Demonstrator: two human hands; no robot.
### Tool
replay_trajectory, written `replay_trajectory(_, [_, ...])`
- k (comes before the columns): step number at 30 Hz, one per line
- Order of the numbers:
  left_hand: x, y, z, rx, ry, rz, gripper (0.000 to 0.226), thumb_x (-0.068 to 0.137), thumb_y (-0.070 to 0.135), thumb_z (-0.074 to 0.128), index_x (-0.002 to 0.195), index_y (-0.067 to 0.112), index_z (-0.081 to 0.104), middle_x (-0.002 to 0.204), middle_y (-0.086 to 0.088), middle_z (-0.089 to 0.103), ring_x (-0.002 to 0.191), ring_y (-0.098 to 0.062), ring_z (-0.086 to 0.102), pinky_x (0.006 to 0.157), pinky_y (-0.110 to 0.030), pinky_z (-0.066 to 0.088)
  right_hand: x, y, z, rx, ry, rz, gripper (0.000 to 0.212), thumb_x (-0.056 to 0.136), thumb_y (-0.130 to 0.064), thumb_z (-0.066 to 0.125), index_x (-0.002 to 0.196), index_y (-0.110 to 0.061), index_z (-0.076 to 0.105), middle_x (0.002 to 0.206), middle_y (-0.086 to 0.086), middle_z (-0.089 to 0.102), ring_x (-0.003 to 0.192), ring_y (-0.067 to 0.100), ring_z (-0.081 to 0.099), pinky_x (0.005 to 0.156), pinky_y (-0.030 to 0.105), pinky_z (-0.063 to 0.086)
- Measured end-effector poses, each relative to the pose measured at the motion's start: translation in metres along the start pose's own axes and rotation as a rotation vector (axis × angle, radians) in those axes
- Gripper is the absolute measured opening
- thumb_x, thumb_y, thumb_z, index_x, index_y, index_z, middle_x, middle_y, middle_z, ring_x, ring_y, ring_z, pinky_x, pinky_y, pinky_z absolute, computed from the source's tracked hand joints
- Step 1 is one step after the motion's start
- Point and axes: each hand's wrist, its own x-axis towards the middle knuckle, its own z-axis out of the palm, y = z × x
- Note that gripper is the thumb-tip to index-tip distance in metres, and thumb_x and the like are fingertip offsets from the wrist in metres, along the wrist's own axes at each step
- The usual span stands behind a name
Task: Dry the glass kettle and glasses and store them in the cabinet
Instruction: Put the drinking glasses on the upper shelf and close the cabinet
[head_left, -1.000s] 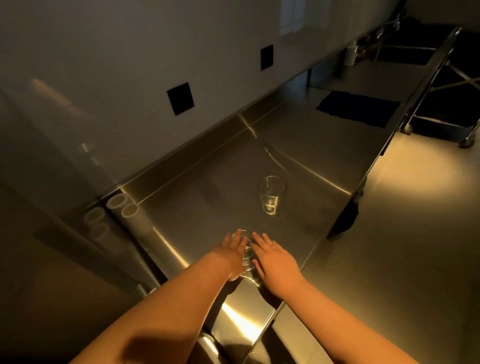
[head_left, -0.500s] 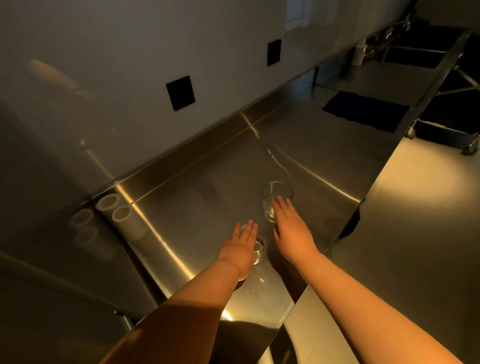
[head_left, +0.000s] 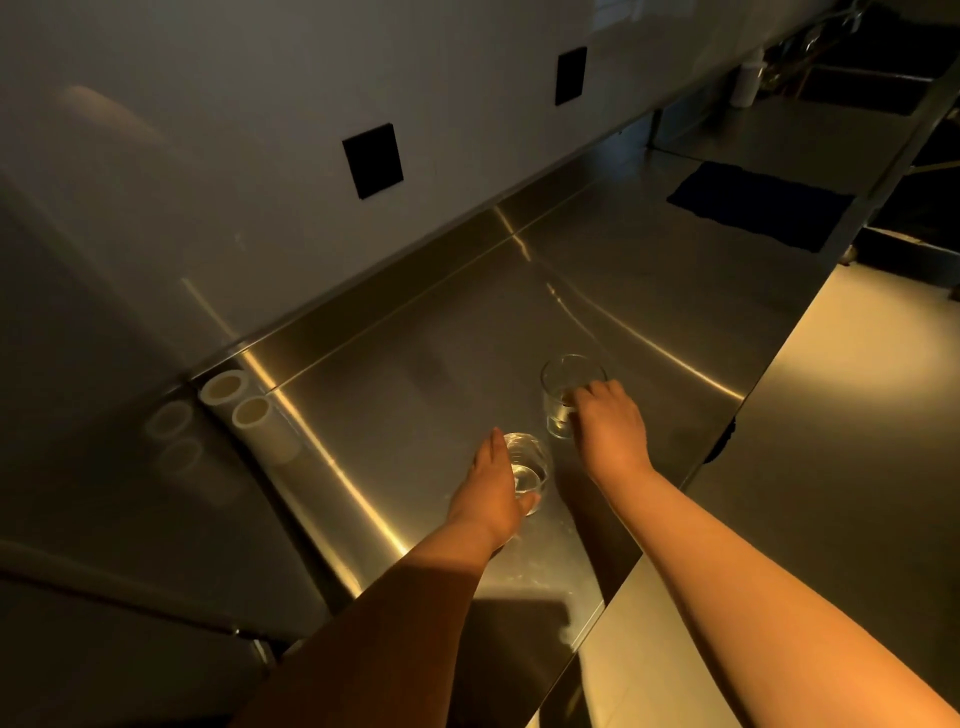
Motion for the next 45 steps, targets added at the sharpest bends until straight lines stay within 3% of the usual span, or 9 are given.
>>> replay_trajectory(8, [0.002,-0.001,0.001,-0.053,0.017,0.004,0.097,0.086,0.03,0.068,0.153,0.016,-0.002,0.158,-0.002,0.011,0.139,-0.025,0.031,0.109,-0.033,0.031,-0.01,0.006,-0.006,0.041,0.03,0.014,0.01,0.089,-0.011,0.056,0.096,-0.013,0.062,0.1,0.004,0.06,0.098,0.022,0.048,0.067,0.026,0.028])
replay_trajectory(16, [0.0,0.0,-0.002,-0.066,0.003,0.014,0.097,0.086,0.03,0.068,0.152,0.016,-0.002,0.158,-0.003,0.012,0.138,-0.026,0.033,0.11,-0.035,0.033,-0.043,0.016,-0.031,0.172,0.191,-0.157,0.009,0.081,-0.005,0.067,0.088,-0.009,0.063,0.09,0.005,0.06,0.088,0.025,0.053,0.056,0.029,0.037])
replay_trajectory(19, [-0.001,0.001,-0.002,-0.047,-0.001,0.027,0.093,0.088,0.031,0.066,0.153,0.016,0.001,0.157,-0.003,0.013,0.137,-0.028,0.035,0.11,-0.038,0.036,-0.051,0.015,-0.043,0.211,0.263,-0.216,0.016,0.078,-0.006,0.072,0.092,-0.01,0.066,0.092,0.004,0.062,0.09,0.025,0.056,0.06,0.031,0.045])
replay_trajectory(25, [-0.002,0.003,-0.001,0.036,0.012,0.04,0.089,0.088,0.034,0.064,0.152,0.015,0.006,0.157,-0.002,0.014,0.136,-0.027,0.037,0.108,-0.039,0.038,-0.062,0.01,-0.055,0.206,0.328,-0.337,0.019,0.078,-0.01,0.074,0.095,-0.011,0.066,0.094,0.002,0.063,0.093,0.023,0.057,0.066,0.024,0.042])
replay_trajectory(28, [-0.003,0.002,-0.001,0.162,0.017,0.037,0.09,0.09,0.043,0.059,0.152,0.014,0.002,0.159,-0.002,0.01,0.14,-0.027,0.028,0.11,-0.04,0.035,-0.065,0.006,-0.056,0.227,0.324,-0.384,0.015,0.082,-0.013,0.071,0.096,-0.011,0.067,0.095,0.002,0.063,0.093,0.022,0.056,0.068,0.024,0.043])
replay_trajectory(32, [-0.005,-0.002,-0.001,0.41,0.004,0.017,0.092,0.092,0.057,0.042,0.15,0.009,-0.011,0.16,-0.007,-0.006,0.147,-0.025,-0.004,0.116,-0.043,0.011,-0.069,-0.001,-0.056,0.235,0.283,-0.432,0.016,0.082,-0.012,0.071,0.097,-0.011,0.067,0.096,0.003,0.064,0.094,0.023,0.057,0.066,0.03,0.05])
replay_trajectory(35, [-0.005,-0.004,-0.001,0.528,-0.019,-0.011,0.092,0.093,0.063,0.032,0.148,0.007,-0.016,0.158,-0.009,-0.016,0.145,-0.026,-0.016,0.117,-0.046,0.003,-0.071,-0.006,-0.056,0.216,0.262,-0.473,0.021,0.077,-0.008,0.075,0.096,-0.009,0.068,0.095,0.005,0.065,0.092,0.025,0.06,0.063,0.03,0.052])
replay_trajectory(40, [-0.004,-0.006,0.0,0.632,-0.051,-0.037,0.089,0.093,0.064,0.025,0.149,0.008,-0.015,0.157,-0.013,-0.021,0.143,-0.029,-0.02,0.117,-0.048,0.0,-0.073,-0.012,-0.054,0.205,0.231,-0.522,0.03,0.069,-0.004,0.08,0.096,-0.01,0.068,0.096,0.005,0.065,0.09,0.025,0.061,0.06,0.029,0.054])
replay_trajectory(45, [-0.003,-0.006,-0.001,0.629,-0.058,-0.086,0.092,0.093,0.064,0.027,0.148,0.006,-0.016,0.156,-0.014,-0.022,0.143,-0.029,-0.019,0.117,-0.046,0.001,-0.068,-0.016,-0.048,0.183,0.183,-0.539,0.026,0.072,-0.007,0.079,0.096,-0.011,0.068,0.096,0.003,0.065,0.09,0.023,0.06,0.06,0.026,0.05])
